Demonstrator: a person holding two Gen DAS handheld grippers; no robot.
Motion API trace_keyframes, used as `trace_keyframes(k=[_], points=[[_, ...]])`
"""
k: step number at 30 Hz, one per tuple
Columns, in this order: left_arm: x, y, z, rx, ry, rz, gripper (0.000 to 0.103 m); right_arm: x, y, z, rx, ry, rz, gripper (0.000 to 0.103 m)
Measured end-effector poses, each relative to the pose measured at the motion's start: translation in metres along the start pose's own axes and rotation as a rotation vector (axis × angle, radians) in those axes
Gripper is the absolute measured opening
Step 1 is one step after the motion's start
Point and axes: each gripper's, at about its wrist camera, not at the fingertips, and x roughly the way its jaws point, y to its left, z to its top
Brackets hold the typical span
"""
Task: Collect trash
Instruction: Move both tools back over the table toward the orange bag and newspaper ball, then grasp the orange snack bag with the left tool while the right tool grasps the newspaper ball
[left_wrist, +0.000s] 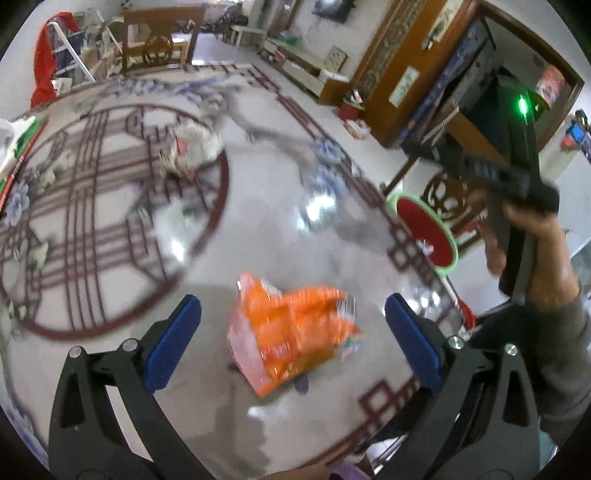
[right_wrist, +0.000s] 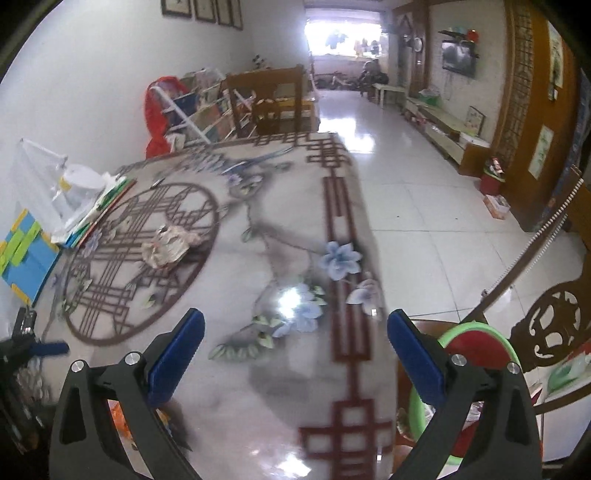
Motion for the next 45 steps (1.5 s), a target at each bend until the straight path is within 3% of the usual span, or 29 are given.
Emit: trace_keyframes(k=[5,11,18,22,31,37,45], points=[[0.02,-0.02,-0.021,0.054,0.031,0.029,0.098,0.013,0.021,0.004,-0.034,0.02,0.029,0.096],[0.046,-0.049,-0.03,0.186,0.043,0.155,0.098,0.033,0.045,0.013,-0.081,0.066,0.106,0.096],[0.076,-0.04,-0.03,0.185,0.084,0.231,0.098,0.056,0.055,0.021,-0.141,0.102,0.123,0.096],[0.072,-0.01,-0.024,0.087,0.059,0.262,0.098,0.064,0.055,0.025,-0.124,0.11,0.146,0.096],[0.047,0.083,-0.003,-0.154,0.031,0.357,0.098,0.087,0.095,0.035,-0.158,0.126,0.194,0.096],[0.035,0.137,0.005,-0.249,0.019,0.387,0.098,0.106,0.129,0.044,-0.182,0.099,0.193,0.096],[0.029,0.169,0.014,-0.329,-0.032,0.387,0.094,0.158,0.167,0.055,-0.195,0.144,0.182,0.096]])
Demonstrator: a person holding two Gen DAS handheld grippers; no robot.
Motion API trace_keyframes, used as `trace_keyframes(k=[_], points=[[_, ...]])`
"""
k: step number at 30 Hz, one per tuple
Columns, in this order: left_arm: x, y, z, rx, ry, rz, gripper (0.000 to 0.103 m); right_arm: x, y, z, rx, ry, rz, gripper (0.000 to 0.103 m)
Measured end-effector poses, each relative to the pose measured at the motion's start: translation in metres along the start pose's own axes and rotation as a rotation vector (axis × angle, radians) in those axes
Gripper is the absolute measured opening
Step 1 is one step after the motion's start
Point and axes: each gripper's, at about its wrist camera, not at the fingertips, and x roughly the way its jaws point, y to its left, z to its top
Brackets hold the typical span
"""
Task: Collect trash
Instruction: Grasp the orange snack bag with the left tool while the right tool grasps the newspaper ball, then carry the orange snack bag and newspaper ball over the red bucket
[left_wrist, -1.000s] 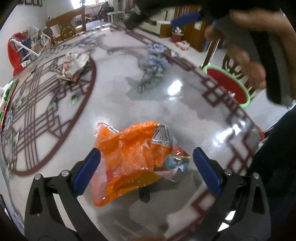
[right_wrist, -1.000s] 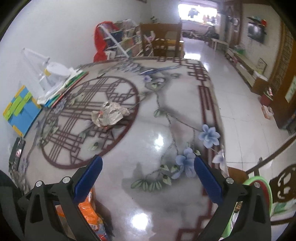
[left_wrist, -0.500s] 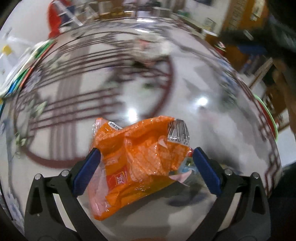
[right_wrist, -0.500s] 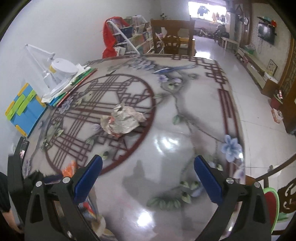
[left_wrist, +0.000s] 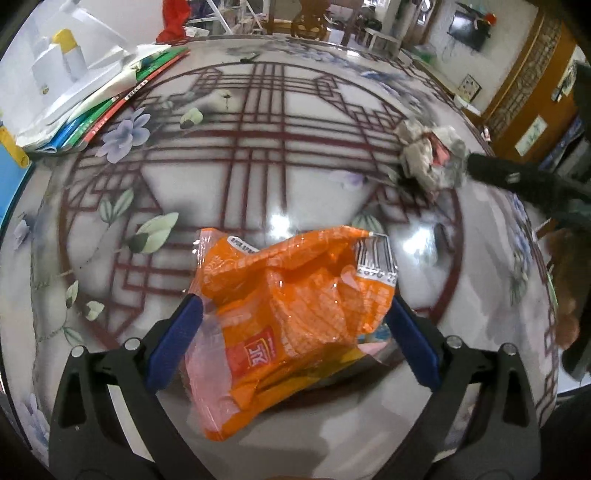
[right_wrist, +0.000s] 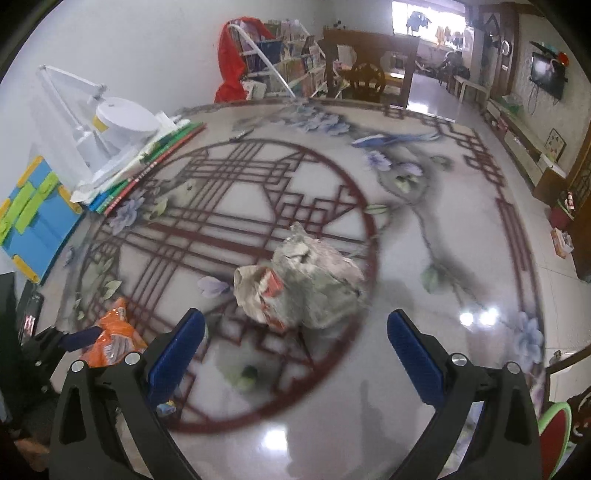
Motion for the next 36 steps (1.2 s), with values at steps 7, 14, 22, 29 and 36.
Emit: trace_keyframes(k=[7,14,22,29,36], points=[[-0.004,-0.005,0.003,0.038,-0.041,-0.012,0.073,0.035,0.004,0.009,0.029,0.013,-0.032,0.095],[-0.007,-0.009,0.004,0.076,-0.067,-0.005,0.061,0.052,0.005,0.013,0.021,0.03,-0.06,0.069],[-0.013,-0.013,0.0,0.096,-0.082,0.0,0.053,0.045,0.003,0.006,0.014,0.024,-0.063,0.053],[-0.019,-0.011,-0.007,0.101,-0.084,0.004,0.051,0.03,0.004,-0.01,0.013,0.03,-0.06,0.051],[-0.033,-0.01,-0.014,0.084,-0.089,-0.019,0.049,-0.003,0.007,-0.027,0.015,0.004,-0.051,0.05]])
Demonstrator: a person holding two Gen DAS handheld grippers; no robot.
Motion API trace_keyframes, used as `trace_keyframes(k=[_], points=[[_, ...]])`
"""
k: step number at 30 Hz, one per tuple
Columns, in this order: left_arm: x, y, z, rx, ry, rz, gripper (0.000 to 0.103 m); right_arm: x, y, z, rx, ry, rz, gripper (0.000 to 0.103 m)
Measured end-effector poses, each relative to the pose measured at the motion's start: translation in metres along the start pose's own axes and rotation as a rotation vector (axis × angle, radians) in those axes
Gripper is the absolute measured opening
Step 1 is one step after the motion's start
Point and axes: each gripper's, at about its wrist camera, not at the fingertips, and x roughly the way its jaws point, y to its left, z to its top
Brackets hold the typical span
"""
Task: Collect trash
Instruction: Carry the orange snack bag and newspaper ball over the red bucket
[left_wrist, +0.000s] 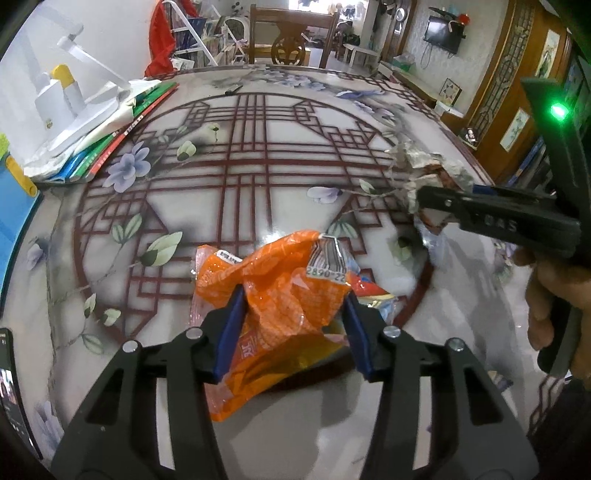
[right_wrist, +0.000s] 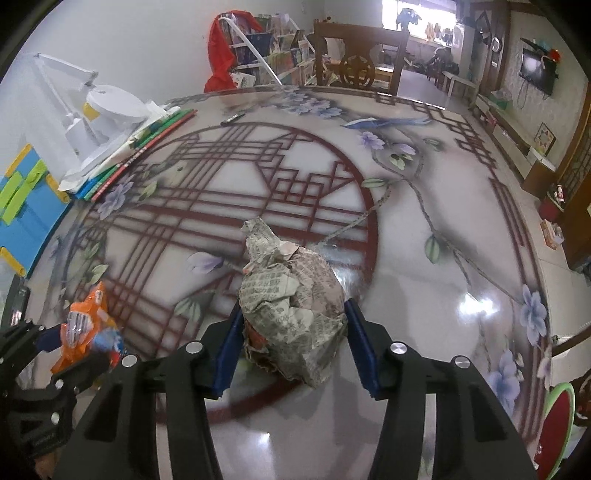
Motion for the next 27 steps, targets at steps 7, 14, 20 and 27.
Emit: trace_keyframes(k=[7,14,20,27], points=[[-0.019,-0.01,-0.008,0.013,-0.015,-0.029,0.049,-0.046,0.0,-0.018,0.006,-0.05,0.004,0.051],[-0.041,-0.03,-0.009,0.044,-0.04,-0.081,0.049,-0.094,-0.012,-0.042,0.024,-0.092,-0.005,0.051],[-0.061,-0.049,-0.009,0.074,-0.061,-0.144,0.049,-0.126,-0.029,-0.066,0.045,-0.12,-0.036,0.051],[-0.078,-0.07,-0.006,0.109,-0.082,-0.21,0.049,-0.153,-0.061,-0.087,0.099,-0.148,-0.076,0.051]])
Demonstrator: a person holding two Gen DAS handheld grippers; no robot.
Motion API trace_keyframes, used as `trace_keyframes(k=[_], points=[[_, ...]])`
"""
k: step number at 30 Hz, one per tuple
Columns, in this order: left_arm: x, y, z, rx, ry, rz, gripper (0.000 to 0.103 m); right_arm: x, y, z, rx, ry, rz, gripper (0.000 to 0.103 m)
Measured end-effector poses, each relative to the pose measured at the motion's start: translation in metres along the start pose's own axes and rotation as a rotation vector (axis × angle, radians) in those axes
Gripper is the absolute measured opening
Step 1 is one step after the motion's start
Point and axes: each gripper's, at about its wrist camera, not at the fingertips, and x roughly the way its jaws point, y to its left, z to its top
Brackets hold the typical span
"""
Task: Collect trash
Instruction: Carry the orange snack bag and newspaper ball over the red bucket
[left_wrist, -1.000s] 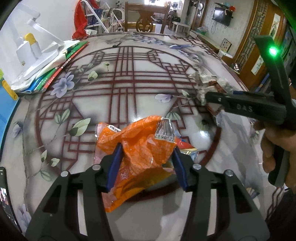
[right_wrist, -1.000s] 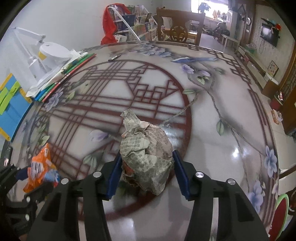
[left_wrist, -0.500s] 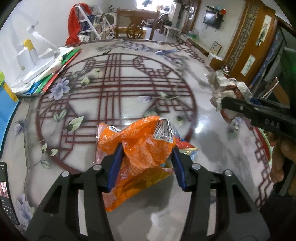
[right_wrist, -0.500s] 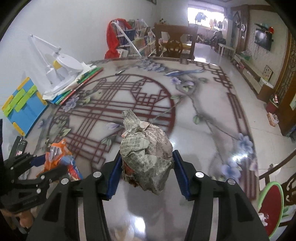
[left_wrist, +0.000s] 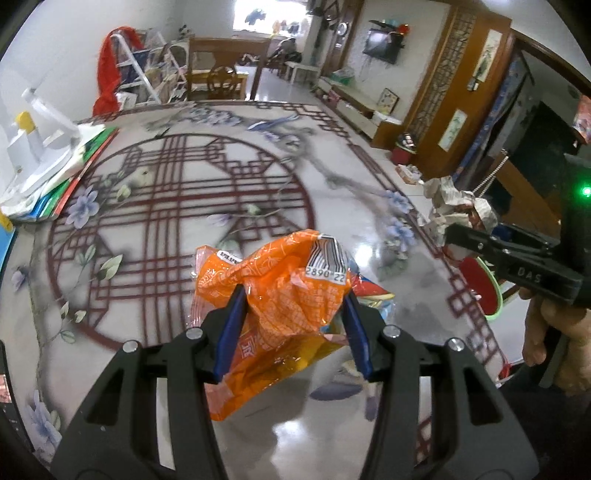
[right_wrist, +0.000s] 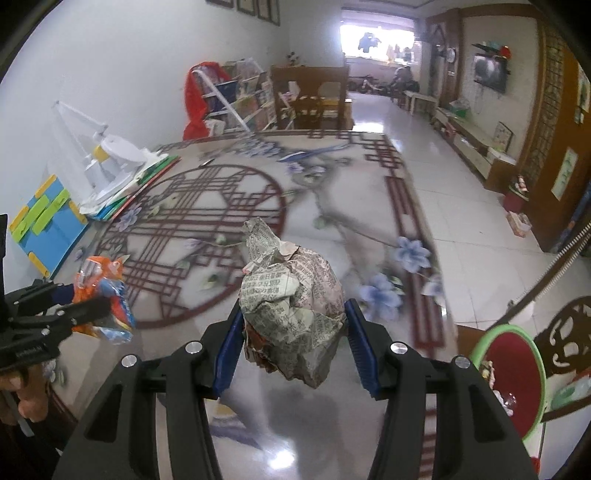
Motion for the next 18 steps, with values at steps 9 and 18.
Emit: trace_keyframes(k=[9,18], points=[[0.011,-0.061,0.025,0.079,0.001,-0.102,0.049,-0.023,-0.053,-0.011,0.088,-0.029,-0.04,0.051],[0.039,-0.145,0.048,0.179,0.023,-0.217,0.049,-0.059,-0.138,-0.026,0.174,-0.056,-0.156,0.051]])
